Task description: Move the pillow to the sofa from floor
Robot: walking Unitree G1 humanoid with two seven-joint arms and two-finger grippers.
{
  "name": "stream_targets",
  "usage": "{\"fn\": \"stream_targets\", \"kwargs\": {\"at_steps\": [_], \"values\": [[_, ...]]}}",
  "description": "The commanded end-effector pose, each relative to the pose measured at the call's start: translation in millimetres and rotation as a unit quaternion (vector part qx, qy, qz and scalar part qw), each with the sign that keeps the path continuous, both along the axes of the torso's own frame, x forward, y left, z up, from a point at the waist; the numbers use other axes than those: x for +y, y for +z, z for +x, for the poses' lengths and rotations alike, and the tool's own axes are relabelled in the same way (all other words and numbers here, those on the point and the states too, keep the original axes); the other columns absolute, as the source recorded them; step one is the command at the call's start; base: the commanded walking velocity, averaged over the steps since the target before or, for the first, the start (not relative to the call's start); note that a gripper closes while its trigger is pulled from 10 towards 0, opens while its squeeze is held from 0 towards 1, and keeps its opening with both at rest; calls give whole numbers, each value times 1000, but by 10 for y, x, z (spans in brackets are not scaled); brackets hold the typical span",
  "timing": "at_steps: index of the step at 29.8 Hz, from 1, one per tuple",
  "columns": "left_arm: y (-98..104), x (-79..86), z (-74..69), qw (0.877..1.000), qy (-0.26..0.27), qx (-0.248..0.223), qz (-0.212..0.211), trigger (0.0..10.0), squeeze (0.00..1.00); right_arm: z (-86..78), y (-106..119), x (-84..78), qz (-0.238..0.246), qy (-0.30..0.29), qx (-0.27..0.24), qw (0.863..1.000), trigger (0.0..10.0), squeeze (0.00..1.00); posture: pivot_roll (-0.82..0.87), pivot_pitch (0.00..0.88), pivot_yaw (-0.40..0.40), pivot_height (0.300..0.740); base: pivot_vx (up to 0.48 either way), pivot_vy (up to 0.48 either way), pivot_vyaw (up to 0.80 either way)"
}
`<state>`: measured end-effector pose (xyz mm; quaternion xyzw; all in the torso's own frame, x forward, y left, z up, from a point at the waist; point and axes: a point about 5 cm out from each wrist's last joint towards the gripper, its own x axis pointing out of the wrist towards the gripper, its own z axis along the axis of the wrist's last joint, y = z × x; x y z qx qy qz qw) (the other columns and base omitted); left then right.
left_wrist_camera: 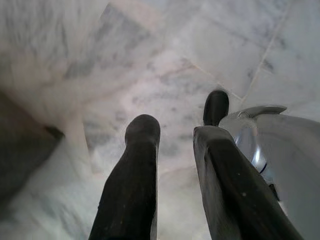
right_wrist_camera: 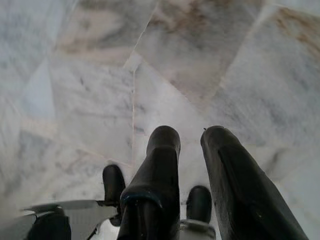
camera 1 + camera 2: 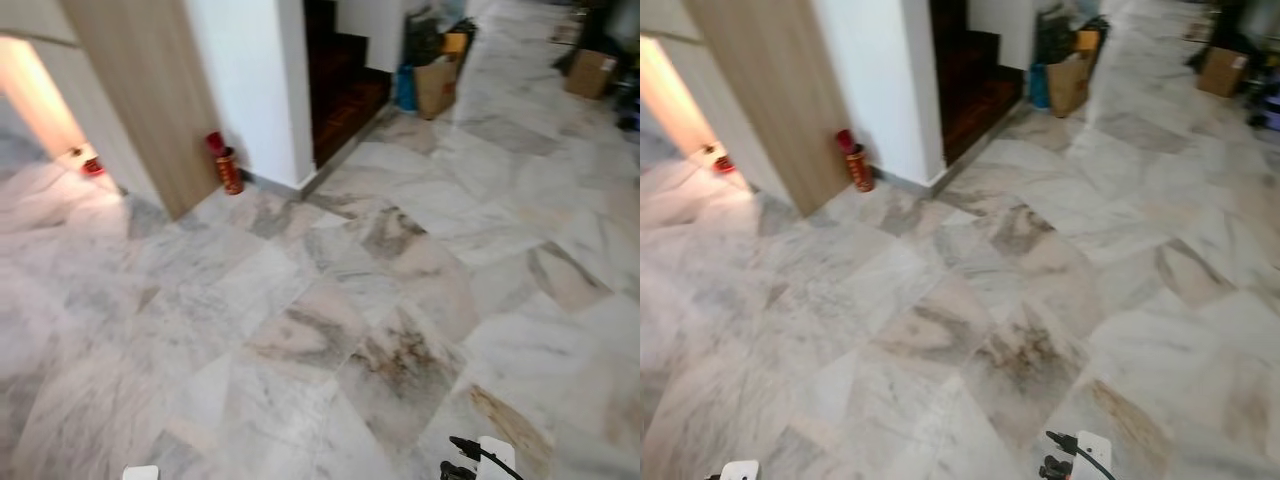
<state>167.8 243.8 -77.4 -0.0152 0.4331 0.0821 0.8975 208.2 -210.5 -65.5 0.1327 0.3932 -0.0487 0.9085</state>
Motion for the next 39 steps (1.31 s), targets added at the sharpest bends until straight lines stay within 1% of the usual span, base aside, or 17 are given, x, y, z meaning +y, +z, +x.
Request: {"fn": "stream_targets", "kwargs": {"at_steps": [1,9,15,16,18,39], "values": [[-47,26,-115,1000,18,18,-6,10000,0,-64,-48,58,4,12,14,1000,10000,0,54,152,34,740,0,0,800],[-68,-8,-135,999,28,23,-12,10000,0,-52,-37,40,-3,32,16,999,10000,0,48,154,27,740,0,0,800],[-82,-25,-156,999,33,25,-15,10000,0,-55,-37,34,-4,33,16,999,10000,0,48,153,24,740,0,0,800],[-85,-27,-163,998,46,23,-20,10000,0,-55,-36,30,-5,36,17,999,10000,0,47,151,24,740,0,0,800],[-88,-29,-167,998,54,22,-22,10000,0,-54,-35,29,-6,39,17,999,10000,0,49,153,24,740,0,0,800],[-91,-40,-162,998,53,25,-19,10000,0,-31,-27,58,2,38,13,999,10000,0,55,132,30,740,0,0,800]]}}
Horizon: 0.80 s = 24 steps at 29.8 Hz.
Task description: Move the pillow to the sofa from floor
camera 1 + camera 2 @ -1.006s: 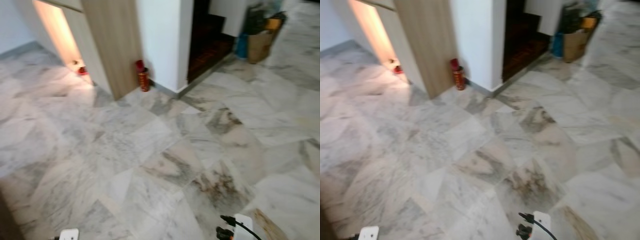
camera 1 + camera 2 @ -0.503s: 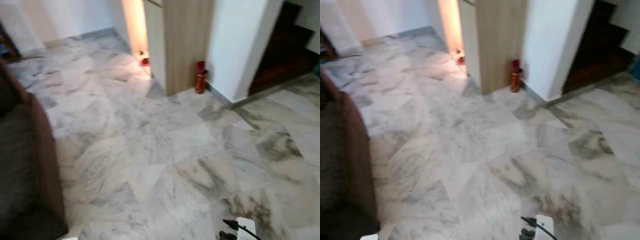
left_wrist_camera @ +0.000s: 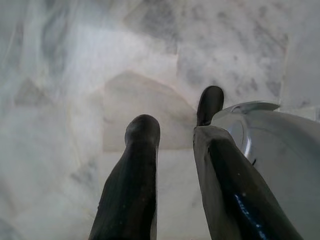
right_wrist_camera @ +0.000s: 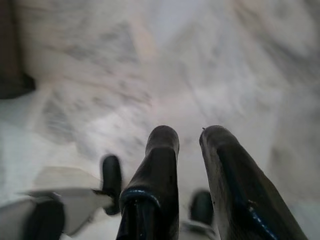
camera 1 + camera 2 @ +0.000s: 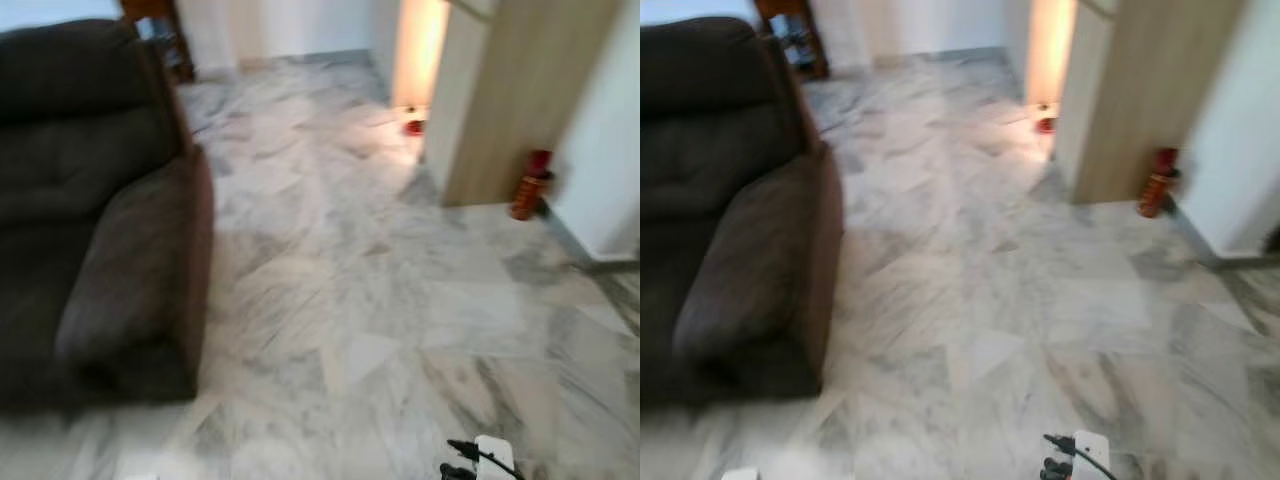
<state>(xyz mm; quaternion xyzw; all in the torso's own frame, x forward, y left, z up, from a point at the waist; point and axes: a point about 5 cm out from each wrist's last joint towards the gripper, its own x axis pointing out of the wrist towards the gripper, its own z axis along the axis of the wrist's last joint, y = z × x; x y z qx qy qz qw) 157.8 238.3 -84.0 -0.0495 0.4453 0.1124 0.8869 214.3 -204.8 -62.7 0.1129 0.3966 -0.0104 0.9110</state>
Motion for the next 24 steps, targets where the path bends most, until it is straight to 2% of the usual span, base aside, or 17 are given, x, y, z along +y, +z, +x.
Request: {"fn": "stream_targets", "kwargs": {"at_steps": [1,14,22,24], "values": [[-24,17,-60,1000,10,12,0,10000,0,-90,-54,5,5,-5,14,1000,10000,0,55,132,30,740,0,0,800],[-19,42,-63,1000,7,14,5,10000,0,-77,-53,32,11,-12,14,1000,10000,0,83,144,36,740,0,0,800],[-10,89,-71,1000,10,16,9,10000,0,-81,-60,65,31,-45,5,998,10000,0,130,161,43,740,0,0,0],[-15,81,-79,1000,12,17,9,10000,0,-95,-68,56,28,-44,12,999,10000,0,128,172,34,740,0,381,0]]}}
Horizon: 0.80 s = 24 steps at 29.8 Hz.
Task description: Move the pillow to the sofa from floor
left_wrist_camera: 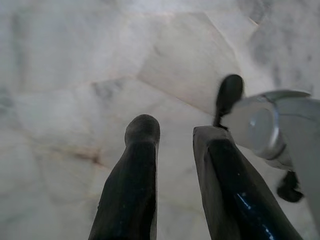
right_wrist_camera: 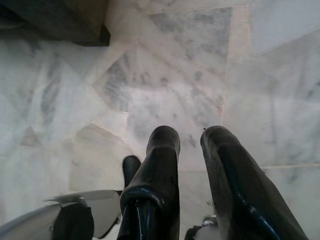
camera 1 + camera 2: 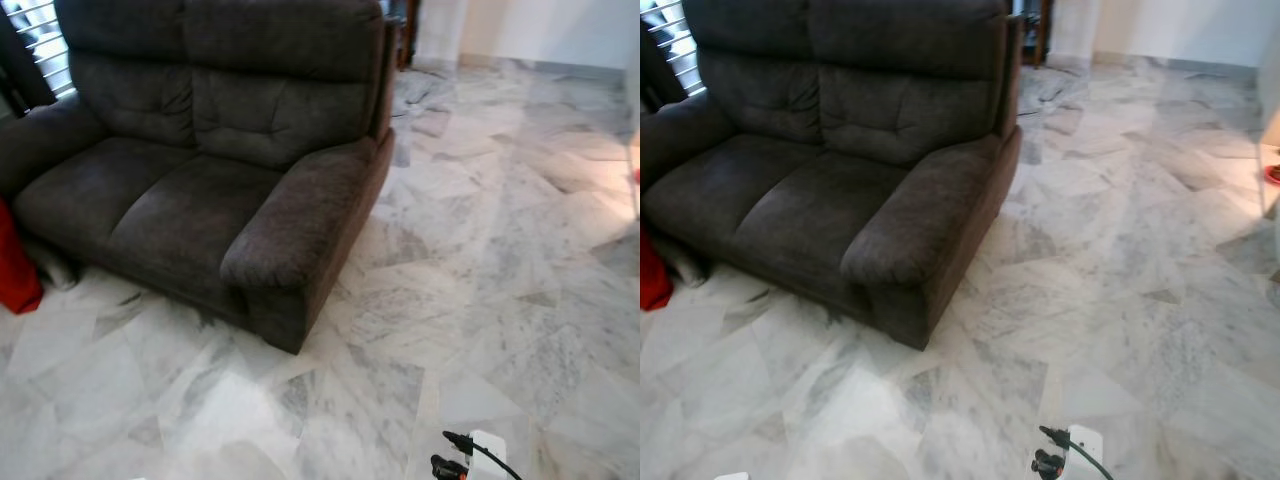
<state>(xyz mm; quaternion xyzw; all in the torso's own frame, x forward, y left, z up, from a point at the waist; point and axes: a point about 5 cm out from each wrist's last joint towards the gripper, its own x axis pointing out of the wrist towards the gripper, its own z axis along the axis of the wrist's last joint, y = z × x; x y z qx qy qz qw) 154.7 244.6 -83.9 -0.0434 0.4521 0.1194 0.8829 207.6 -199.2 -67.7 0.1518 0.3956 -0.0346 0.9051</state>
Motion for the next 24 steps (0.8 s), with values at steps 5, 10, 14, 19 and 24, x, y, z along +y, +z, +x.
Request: {"fn": "stream_targets", "kwargs": {"at_steps": [5,10,14,19,24], "values": [[-26,1,-57,1000,5,11,-1,10000,0,-34,-20,-12,3,-9,8,1000,10000,0,124,174,33,740,0,382,0],[-31,-16,-61,1000,1,13,-1,10000,0,-36,-20,-16,3,-8,7,1000,10000,0,120,177,31,740,0,383,0],[-28,-8,-57,1000,-1,14,1,10000,0,-36,-23,-8,1,-5,12,1000,10000,0,120,180,34,740,0,421,0],[-22,-3,-46,1000,-1,12,1,10000,0,-31,-21,-5,1,-5,12,1000,10000,0,116,196,33,740,0,439,0],[-25,-19,-41,1000,1,11,-3,10000,0,-26,-17,-17,0,-11,12,1000,10000,0,99,201,32,740,0,439,0]]}}
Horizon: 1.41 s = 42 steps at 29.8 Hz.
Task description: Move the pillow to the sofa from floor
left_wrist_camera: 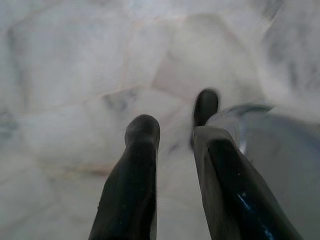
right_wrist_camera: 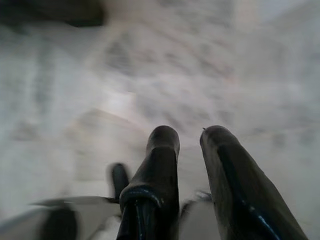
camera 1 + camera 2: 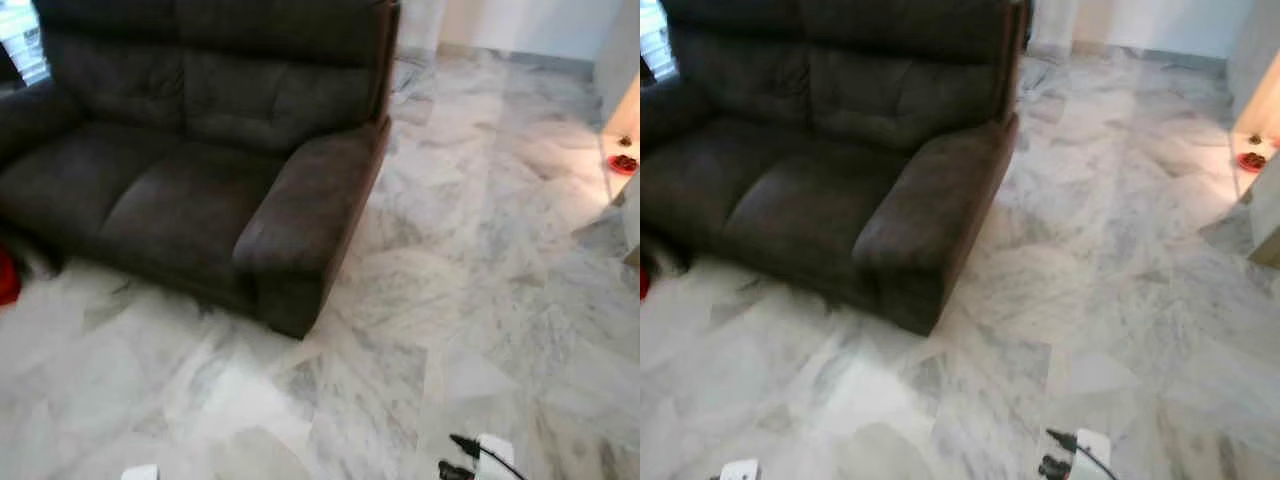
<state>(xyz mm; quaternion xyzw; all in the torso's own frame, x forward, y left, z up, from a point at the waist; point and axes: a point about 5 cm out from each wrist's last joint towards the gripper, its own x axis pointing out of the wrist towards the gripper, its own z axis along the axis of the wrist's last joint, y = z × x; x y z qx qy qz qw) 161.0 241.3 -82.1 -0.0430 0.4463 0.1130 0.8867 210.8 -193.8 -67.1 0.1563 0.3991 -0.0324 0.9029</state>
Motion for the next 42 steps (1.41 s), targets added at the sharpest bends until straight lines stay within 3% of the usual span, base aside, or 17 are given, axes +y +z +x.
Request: {"fn": "stream_targets", "kwargs": {"at_steps": [1,15,22,42], "values": [[-43,13,-106,1000,7,18,-1,10000,0,-58,-23,-72,-5,-12,8,1000,10000,0,99,201,32,740,0,439,0],[-32,32,-92,1000,3,17,1,10000,0,-73,-35,-66,-6,-20,15,1000,10000,0,87,190,44,740,0,455,0],[-33,31,-93,1000,4,17,1,10000,0,-79,-38,-68,-2,-17,16,1000,10000,0,91,180,42,740,0,480,-772],[-17,66,-79,1000,-5,17,5,10000,0,-63,-36,-7,9,-26,7,1000,10000,0,125,184,62,740,0,480,0]]}}
